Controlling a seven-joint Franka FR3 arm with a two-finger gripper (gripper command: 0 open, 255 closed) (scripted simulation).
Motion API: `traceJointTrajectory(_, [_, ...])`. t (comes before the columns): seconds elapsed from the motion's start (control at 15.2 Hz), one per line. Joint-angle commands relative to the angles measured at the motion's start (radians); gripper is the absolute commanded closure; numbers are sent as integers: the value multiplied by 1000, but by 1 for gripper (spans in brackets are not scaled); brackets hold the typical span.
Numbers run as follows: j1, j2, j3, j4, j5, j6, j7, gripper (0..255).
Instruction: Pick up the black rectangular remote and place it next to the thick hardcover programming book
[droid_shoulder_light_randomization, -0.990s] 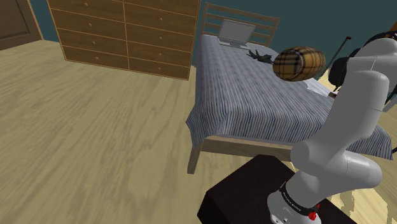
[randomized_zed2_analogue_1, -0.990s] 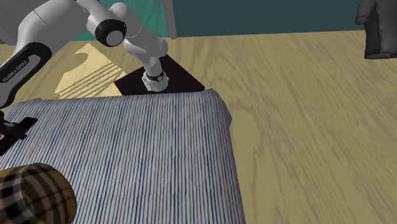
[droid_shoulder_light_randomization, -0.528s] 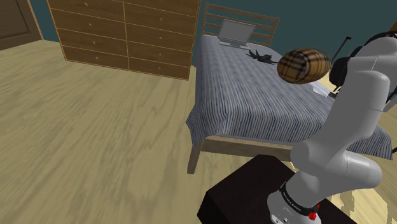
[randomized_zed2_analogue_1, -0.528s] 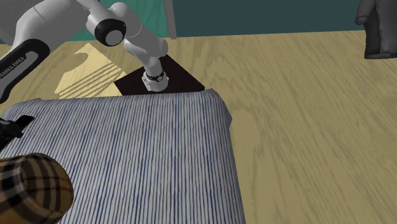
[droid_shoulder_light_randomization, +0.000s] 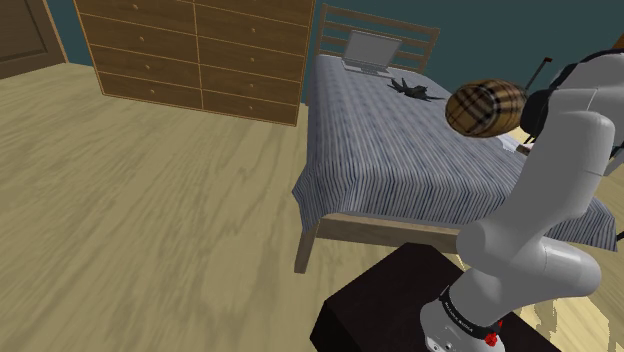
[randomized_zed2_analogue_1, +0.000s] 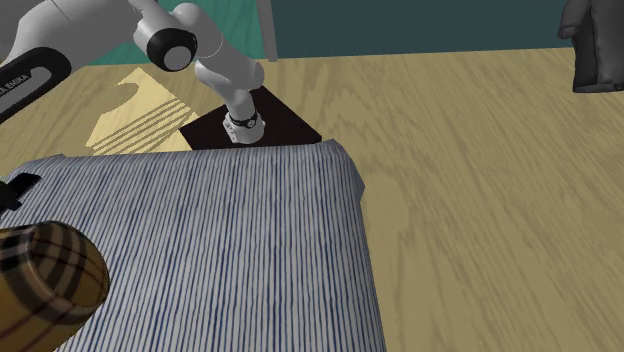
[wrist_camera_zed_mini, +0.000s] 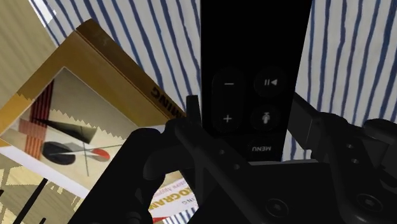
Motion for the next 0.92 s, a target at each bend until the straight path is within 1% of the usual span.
traceJointTrajectory(0.0, [-9, 5, 0, 36, 1, -31, 3, 255])
traceJointTrajectory(0.53, [-48, 27, 2, 179, 11, -149, 12, 255])
traceJointTrajectory(0.73, [60, -139, -40, -45, -84, -71, 22, 255])
traceJointTrajectory(0.79, [95, -202, -53, -117, -125, -48, 33, 255])
traceJointTrajectory(0.86, [96, -204, -50, -133, -127, -33, 34, 255])
